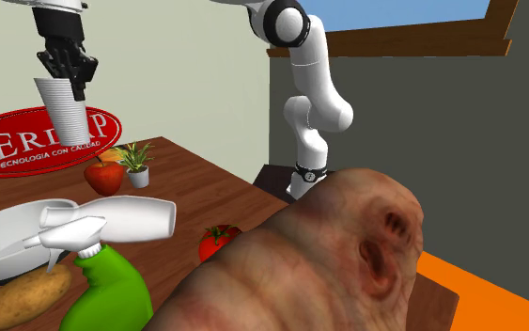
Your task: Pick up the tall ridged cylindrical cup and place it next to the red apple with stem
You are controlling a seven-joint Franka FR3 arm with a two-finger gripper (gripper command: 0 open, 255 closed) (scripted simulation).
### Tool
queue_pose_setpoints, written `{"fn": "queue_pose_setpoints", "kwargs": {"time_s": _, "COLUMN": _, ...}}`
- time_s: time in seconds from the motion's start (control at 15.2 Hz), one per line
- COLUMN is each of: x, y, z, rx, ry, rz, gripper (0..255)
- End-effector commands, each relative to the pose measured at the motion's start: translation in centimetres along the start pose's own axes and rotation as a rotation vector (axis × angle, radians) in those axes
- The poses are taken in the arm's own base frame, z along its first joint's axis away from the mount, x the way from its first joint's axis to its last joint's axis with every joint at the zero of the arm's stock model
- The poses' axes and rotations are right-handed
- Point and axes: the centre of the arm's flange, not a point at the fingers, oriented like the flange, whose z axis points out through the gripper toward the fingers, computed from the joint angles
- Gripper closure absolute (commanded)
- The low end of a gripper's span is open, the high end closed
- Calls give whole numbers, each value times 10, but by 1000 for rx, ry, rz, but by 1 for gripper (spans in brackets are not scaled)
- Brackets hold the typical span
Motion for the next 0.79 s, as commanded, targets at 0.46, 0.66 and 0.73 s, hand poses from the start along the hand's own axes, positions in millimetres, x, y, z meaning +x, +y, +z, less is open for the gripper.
{"fn": "queue_pose_setpoints", "kwargs": {"time_s": 0.46, "x": 0, "y": -2, "z": 46, "rx": -1, "ry": 1, "rz": -1, "gripper": 255}}
{"fn": "queue_pose_setpoints", "kwargs": {"time_s": 0.66, "x": 0, "y": -3, "z": 62, "rx": -1, "ry": 1, "rz": -1, "gripper": 255}}
{"fn": "queue_pose_setpoints", "kwargs": {"time_s": 0.73, "x": 0, "y": -4, "z": 67, "rx": -1, "ry": 1, "rz": -1, "gripper": 255}}
